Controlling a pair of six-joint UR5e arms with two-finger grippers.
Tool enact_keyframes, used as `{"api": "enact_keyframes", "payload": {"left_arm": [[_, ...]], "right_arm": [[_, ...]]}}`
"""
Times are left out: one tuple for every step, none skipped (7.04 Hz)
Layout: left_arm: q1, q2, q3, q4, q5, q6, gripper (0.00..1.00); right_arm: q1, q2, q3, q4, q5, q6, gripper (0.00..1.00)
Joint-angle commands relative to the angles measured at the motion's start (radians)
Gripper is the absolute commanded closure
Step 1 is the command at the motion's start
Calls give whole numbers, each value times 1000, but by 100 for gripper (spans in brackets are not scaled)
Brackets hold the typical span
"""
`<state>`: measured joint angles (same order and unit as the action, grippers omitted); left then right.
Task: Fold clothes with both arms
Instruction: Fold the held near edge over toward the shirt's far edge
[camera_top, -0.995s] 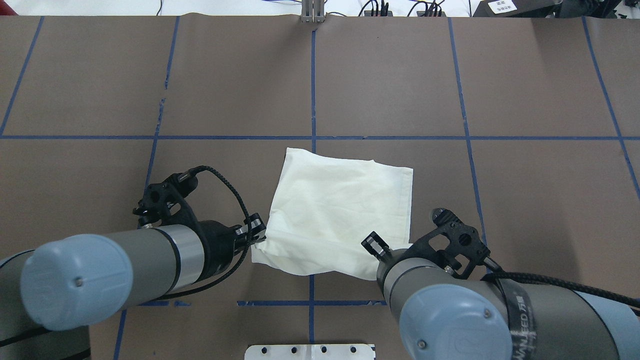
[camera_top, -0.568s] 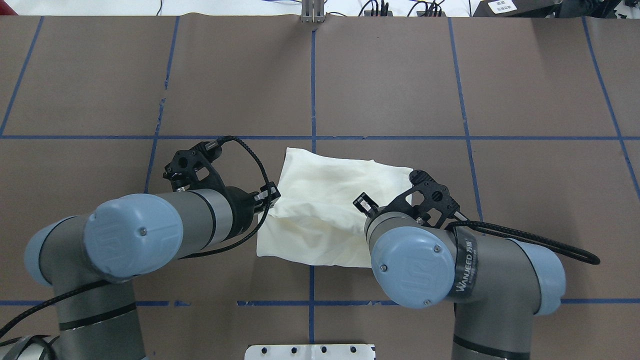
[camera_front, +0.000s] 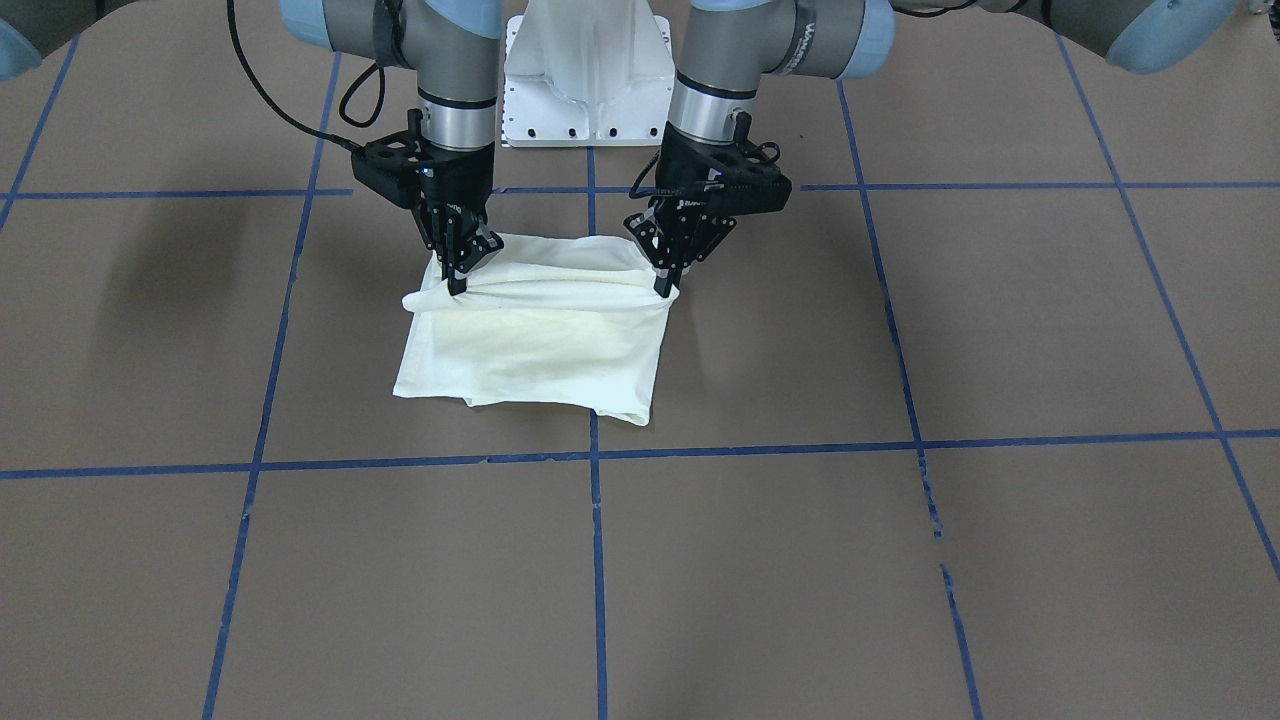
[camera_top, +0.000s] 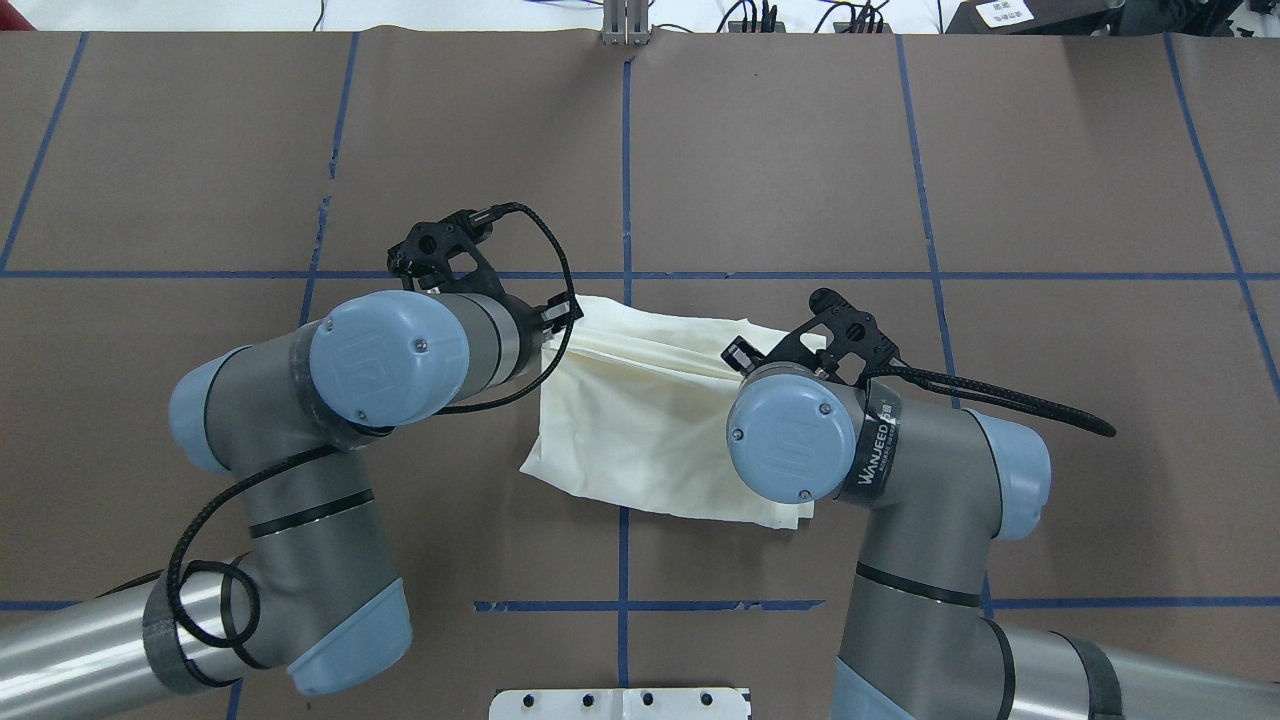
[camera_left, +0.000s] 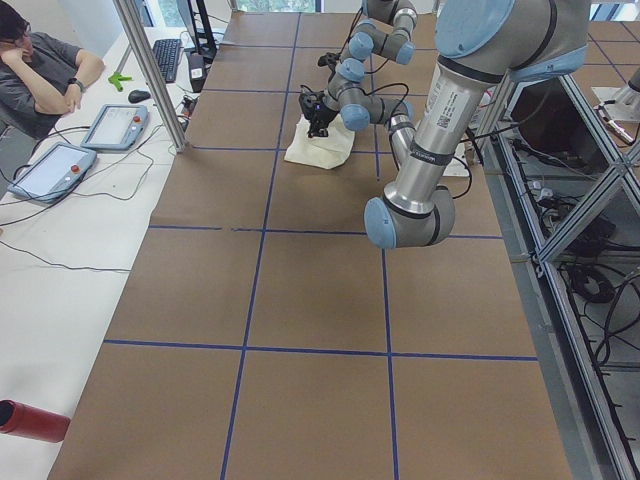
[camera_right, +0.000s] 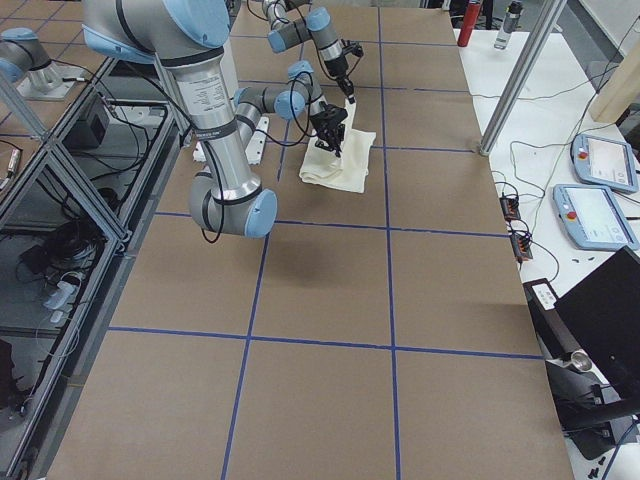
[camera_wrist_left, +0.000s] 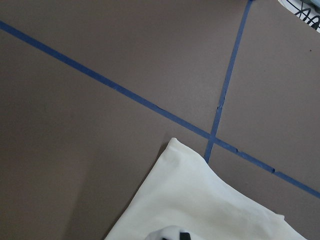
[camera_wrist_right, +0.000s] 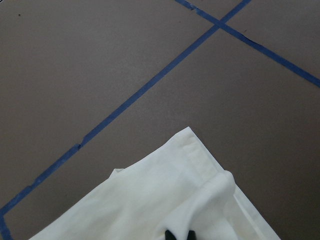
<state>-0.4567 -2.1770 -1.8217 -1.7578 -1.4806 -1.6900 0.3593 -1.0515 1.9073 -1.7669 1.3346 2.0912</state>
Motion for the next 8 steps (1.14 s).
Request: {"api": "enact_keyframes", "payload": {"left_arm": [[-13, -47, 103, -44, 3, 48, 100], [-13, -56, 142, -55, 3, 71, 100], [-13, -61, 147, -57, 3, 94, 100], [-13, -61, 150, -57, 3, 107, 100], [-13, -64, 168, -57, 3, 107, 100], [-13, -70, 179, -58, 3, 108, 100], [-13, -76, 180, -58, 2, 108, 100], [-13, -78, 180, -58, -3, 113, 34]], "right_arm": [[9, 22, -60, 3, 3, -11, 100], [12, 21, -83, 57, 2, -14, 100], [23, 21, -132, 120, 2, -32, 100], [33, 21, -154, 165, 3, -61, 100], [42, 21, -157, 165, 9, -72, 100], [43, 21, -177, 168, 14, -82, 100], [44, 21, -180, 168, 14, -121, 73], [44, 22, -180, 168, 14, -191, 1]]}}
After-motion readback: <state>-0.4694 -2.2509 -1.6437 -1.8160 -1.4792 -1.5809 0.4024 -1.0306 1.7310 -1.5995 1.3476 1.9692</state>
